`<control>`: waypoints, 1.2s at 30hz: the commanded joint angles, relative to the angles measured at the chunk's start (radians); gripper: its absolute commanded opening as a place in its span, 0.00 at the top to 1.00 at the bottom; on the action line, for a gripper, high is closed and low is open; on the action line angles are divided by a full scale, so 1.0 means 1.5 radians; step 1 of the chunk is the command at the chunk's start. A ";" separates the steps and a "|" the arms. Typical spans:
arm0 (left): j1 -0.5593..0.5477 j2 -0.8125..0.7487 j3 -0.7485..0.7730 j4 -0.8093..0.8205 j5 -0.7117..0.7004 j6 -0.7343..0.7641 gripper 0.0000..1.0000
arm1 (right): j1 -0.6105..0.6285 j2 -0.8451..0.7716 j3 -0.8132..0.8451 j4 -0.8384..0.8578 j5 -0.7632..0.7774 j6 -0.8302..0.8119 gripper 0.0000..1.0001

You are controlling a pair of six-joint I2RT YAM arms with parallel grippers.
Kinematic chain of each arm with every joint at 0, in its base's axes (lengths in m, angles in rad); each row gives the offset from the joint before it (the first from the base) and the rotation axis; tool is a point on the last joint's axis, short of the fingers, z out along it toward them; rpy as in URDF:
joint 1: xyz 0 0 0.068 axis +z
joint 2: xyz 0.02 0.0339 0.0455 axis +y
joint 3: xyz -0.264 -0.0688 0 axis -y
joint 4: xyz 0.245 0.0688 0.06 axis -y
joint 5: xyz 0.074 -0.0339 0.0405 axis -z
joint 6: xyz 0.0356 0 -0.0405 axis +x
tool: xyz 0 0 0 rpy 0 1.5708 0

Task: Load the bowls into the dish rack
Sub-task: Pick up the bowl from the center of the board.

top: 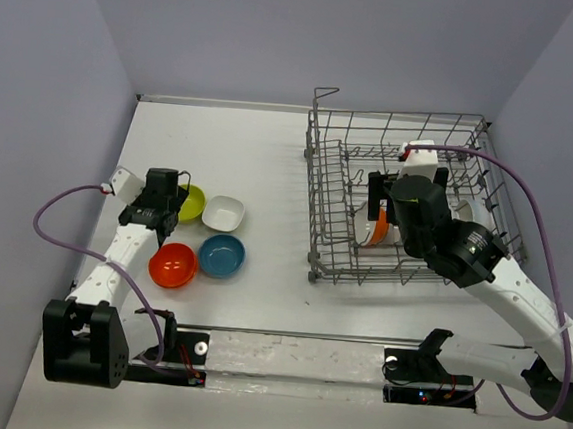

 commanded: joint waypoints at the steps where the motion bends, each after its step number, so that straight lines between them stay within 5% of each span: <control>1: 0.004 -0.002 -0.009 0.027 -0.002 -0.004 0.07 | 0.003 -0.010 0.001 0.033 -0.005 -0.004 0.08; 11: -0.010 0.047 0.054 0.041 0.124 0.187 0.12 | 0.003 0.002 -0.005 0.040 -0.013 -0.004 0.08; 18: -0.115 0.055 0.107 -0.031 0.074 0.226 0.14 | 0.003 -0.002 -0.011 0.040 -0.013 -0.004 0.08; 36: -0.241 0.126 0.190 -0.132 0.172 0.324 0.28 | 0.003 -0.002 -0.017 0.040 -0.012 -0.006 0.07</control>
